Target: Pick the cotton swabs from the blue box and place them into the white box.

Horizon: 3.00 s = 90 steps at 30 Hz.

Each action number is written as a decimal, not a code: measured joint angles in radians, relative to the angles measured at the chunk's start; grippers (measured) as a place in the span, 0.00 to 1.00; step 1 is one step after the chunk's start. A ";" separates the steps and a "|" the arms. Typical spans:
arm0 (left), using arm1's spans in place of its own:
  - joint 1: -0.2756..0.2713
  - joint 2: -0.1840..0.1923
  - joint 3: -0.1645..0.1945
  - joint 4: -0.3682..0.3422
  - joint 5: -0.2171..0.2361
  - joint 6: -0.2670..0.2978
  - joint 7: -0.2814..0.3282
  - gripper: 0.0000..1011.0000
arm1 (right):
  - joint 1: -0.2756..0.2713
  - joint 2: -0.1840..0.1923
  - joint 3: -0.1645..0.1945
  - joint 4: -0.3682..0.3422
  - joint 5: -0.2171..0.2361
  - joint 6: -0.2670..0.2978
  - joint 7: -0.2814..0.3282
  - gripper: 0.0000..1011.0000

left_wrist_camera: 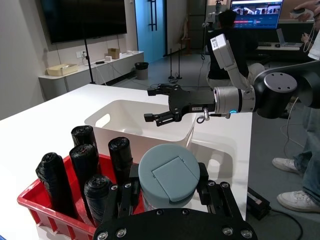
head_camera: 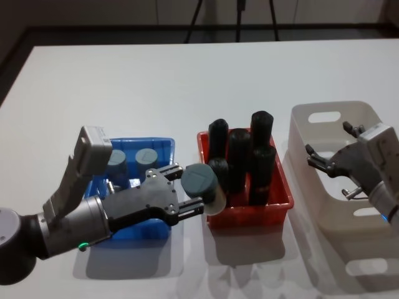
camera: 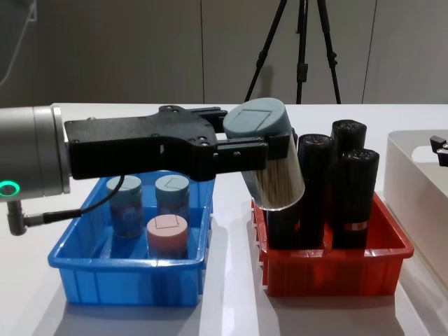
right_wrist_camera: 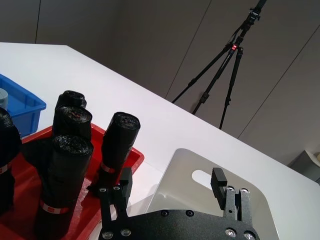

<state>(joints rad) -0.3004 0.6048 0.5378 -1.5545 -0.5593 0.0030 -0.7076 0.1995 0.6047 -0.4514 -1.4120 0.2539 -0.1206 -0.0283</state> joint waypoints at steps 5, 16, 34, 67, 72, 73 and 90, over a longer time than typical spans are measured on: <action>0.000 0.000 0.000 0.000 0.000 0.000 -0.001 0.64 | 0.000 0.000 0.000 0.000 0.000 0.000 0.000 0.99; 0.000 0.000 0.000 0.000 0.000 0.000 -0.001 0.64 | -0.044 0.025 0.034 -0.032 0.024 -0.021 0.084 0.99; 0.000 0.000 0.000 0.000 0.000 0.000 -0.001 0.64 | -0.099 0.056 0.061 -0.102 0.075 -0.069 0.255 0.99; 0.000 0.000 0.000 0.000 0.000 0.000 -0.001 0.64 | -0.147 0.087 0.093 -0.207 0.139 -0.075 0.522 0.99; 0.000 0.000 0.000 0.000 0.000 0.000 -0.001 0.64 | -0.146 0.083 0.093 -0.214 0.142 -0.077 0.559 0.99; 0.000 0.000 0.000 0.000 0.000 0.000 -0.001 0.64 | -0.146 0.082 0.093 -0.215 0.142 -0.077 0.563 0.99; 0.000 0.000 0.000 0.000 0.000 0.000 -0.001 0.64 | -0.131 0.061 0.078 -0.224 0.125 -0.089 0.663 0.99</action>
<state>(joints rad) -0.3003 0.6047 0.5378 -1.5545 -0.5591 0.0031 -0.7083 0.0687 0.6658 -0.3730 -1.6363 0.3793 -0.2095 0.6346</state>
